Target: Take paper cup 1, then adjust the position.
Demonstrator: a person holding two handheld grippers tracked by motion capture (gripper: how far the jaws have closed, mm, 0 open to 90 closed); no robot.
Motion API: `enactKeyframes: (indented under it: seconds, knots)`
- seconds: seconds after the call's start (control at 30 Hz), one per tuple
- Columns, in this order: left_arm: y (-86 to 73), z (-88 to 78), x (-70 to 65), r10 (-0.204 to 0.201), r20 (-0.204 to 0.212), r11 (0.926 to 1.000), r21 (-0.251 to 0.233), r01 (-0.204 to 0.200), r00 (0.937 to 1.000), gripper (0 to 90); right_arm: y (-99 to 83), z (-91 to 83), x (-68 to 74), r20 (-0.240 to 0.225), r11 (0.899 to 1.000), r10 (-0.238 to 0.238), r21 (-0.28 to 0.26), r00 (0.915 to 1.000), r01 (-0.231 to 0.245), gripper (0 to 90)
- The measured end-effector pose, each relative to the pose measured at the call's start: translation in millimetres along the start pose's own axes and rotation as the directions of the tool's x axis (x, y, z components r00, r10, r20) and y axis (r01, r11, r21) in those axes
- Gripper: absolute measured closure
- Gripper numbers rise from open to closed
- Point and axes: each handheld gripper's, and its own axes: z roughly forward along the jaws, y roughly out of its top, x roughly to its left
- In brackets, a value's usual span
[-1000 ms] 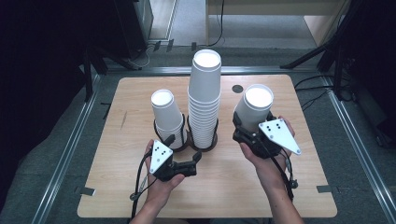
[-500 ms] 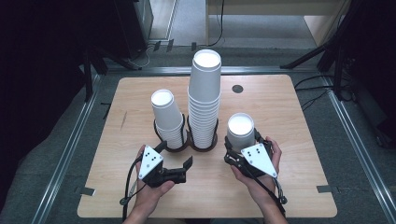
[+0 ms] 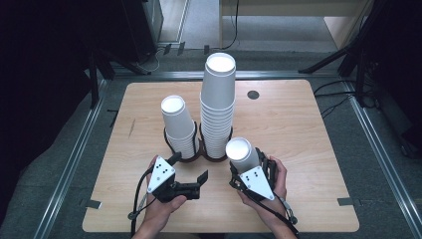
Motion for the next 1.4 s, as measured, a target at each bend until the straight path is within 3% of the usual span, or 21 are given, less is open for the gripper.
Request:
enactKeyframes:
  seconds: [0.57, 0.7, 0.93, 0.97, 1.13, 1.27, 1.4]
  knots:
    - [8.8, -4.2, -0.7, -0.024, 0.054, 0.9996, 0.016, 0.023, 0.9983, 0.0, -9.3, 5.4, 24.9, -0.033, 0.993, -0.113, 0.018, 0.9931, 0.113, 16.2]
    - [12.3, -3.8, -2.6, -0.028, 0.079, 0.9987, 0.046, 0.024, 0.9965, 0.0, -11.0, 5.1, 30.7, -0.029, 0.985, -0.17, 0.012, 0.985, 0.17, 16.2]
    - [13.3, -0.8, -7.8, -0.022, 0.111, 0.9968, 0.079, 0.013, 0.9936, 0.0, -10.4, 4.8, 36.2, -0.022, 0.975, -0.223, -0.001, 0.9745, 0.223, 16.2]
    - [13.2, 0.0, -8.6, -0.023, 0.116, 0.9964, 0.083, 0.013, 0.993, 0.0, -10.3, 4.0, 39.2, -0.021, 0.968, -0.25, -0.007, 0.968, 0.25, 16.3]
    - [14.4, 2.9, -12.6, -0.02, 0.145, 0.9923, 0.124, 0.002, 0.9892, 0.0, -9.0, 1.9, 44.5, -0.028, 0.959, -0.284, -0.022, 0.9584, 0.283, 16.3]
    - [16.4, 6.1, -15.3, -0.019, 0.151, 0.9869, 0.161, -0.006, 0.9884, 0.4, -6.7, 0.2, 47.8, -0.03, 0.956, -0.293, -0.039, 0.9555, 0.292, 16.3]
    - [20.7, 10.9, -15.1, -0.023, 0.165, 0.9784, 0.207, -0.012, 0.986, 0.4, -5.0, -1.4, 50.5, -0.043, 0.952, -0.304, -0.051, 0.9518, 0.301, 16.3]
